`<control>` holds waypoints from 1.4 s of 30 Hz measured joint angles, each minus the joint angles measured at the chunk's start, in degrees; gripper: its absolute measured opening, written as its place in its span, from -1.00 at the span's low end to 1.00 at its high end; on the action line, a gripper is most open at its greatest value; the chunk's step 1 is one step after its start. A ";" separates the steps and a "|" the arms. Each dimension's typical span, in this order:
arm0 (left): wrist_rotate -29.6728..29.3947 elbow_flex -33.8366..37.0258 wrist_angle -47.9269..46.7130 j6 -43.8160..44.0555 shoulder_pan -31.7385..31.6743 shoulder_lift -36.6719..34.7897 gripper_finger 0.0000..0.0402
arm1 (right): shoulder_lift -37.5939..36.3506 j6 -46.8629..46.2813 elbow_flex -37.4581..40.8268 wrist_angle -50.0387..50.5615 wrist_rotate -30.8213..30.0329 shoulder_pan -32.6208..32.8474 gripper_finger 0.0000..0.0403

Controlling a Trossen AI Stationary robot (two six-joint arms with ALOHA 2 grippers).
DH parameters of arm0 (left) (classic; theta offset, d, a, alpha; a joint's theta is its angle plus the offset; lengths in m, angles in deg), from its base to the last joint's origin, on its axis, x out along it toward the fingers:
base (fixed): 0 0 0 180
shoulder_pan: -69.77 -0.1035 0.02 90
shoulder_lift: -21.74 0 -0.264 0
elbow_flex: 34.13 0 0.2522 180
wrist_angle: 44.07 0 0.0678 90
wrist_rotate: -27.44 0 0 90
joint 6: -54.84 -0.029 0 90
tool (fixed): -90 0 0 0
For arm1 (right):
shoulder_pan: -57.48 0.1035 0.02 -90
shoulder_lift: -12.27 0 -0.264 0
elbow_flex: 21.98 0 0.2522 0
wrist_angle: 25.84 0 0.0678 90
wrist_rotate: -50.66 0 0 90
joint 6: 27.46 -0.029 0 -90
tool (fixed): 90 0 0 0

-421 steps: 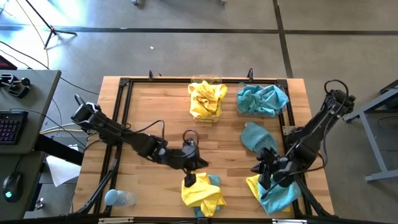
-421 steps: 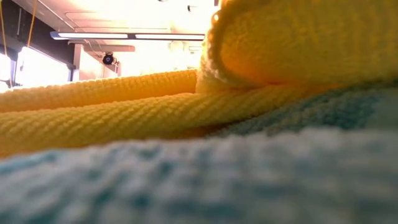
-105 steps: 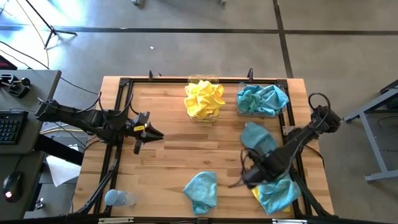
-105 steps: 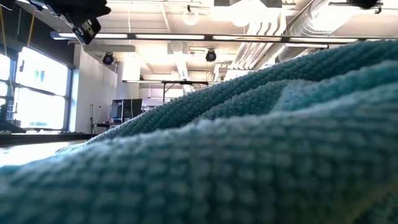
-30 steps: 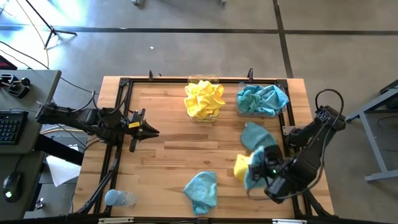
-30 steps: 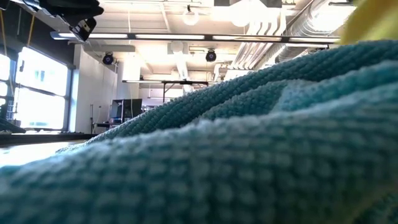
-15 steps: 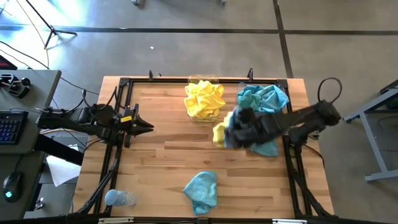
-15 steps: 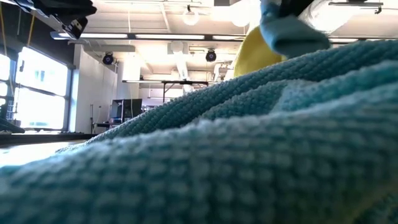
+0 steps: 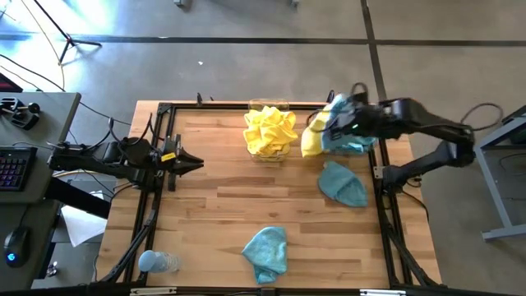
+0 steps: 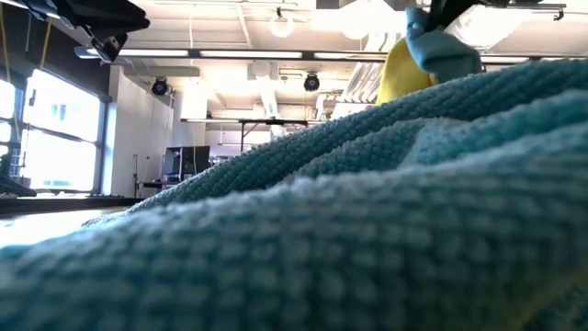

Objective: Sort microfiber towel by color & place in baskets
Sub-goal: Put the blue towel into the right transparent bin

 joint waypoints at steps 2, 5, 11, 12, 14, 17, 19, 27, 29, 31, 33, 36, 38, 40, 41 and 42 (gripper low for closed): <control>-2.77 0.00 0.08 0.66 -0.02 0.00 -0.75 | -2.12 3.00 -0.05 -2.08 1.09 -1.23 -0.99; -5.44 0.01 0.61 0.63 -0.02 0.00 -0.75 | -3.66 6.20 -0.07 -4.69 3.18 -1.71 -0.99; -7.23 0.02 0.99 0.66 -0.02 0.00 -0.75 | -3.65 8.33 -0.07 -7.42 15.34 -0.55 -0.99; -7.23 0.02 1.20 0.66 -0.02 0.00 -0.75 | -3.51 8.10 -0.05 -7.46 17.43 0.38 -0.99; -7.25 0.02 1.85 0.64 -0.02 0.00 -0.75 | -3.12 6.50 -0.05 -7.25 20.66 3.12 -0.99; -7.32 0.04 2.71 0.71 -0.02 0.00 -0.75 | -2.65 1.99 -0.03 -5.46 22.99 8.58 -0.99; -7.32 0.04 3.01 1.13 -0.02 0.02 -0.75 | -2.14 -3.10 -0.03 -3.86 23.12 12.89 -0.99; -6.42 0.04 3.61 1.71 0.00 0.00 -0.75 | 3.32 -26.51 0.01 -1.53 19.18 32.01 -0.99; -5.05 0.04 3.86 1.73 0.00 0.00 -0.75 | 5.38 -31.48 0.03 -1.53 17.66 35.53 -0.98; -2.99 0.04 4.73 2.02 -0.01 0.02 -0.75 | 7.44 -35.76 0.03 -1.53 16.29 38.07 -0.96; -0.82 0.04 5.50 2.12 0.00 0.00 -0.75 | 9.74 -38.81 0.03 -1.69 15.67 39.95 -0.92; 1.18 0.06 5.44 2.17 0.00 0.01 -0.75 | 13.29 -41.51 0.03 -2.13 15.15 41.67 -0.86; 2.19 0.07 5.42 2.21 0.00 0.00 -0.75 | 15.63 -41.75 0.03 -2.80 14.28 42.31 -0.82; 2.91 0.06 5.40 2.23 0.00 0.00 -0.75 | 18.19 -41.79 0.03 -3.71 14.05 42.62 -0.78; 3.47 0.05 5.40 2.25 0.00 0.00 -0.75 | 19.39 -41.82 0.03 -4.10 14.11 42.62 -0.77; 3.91 0.07 5.40 2.38 0.00 0.00 -0.75 | 20.69 -41.81 0.03 -4.66 14.15 42.62 -0.76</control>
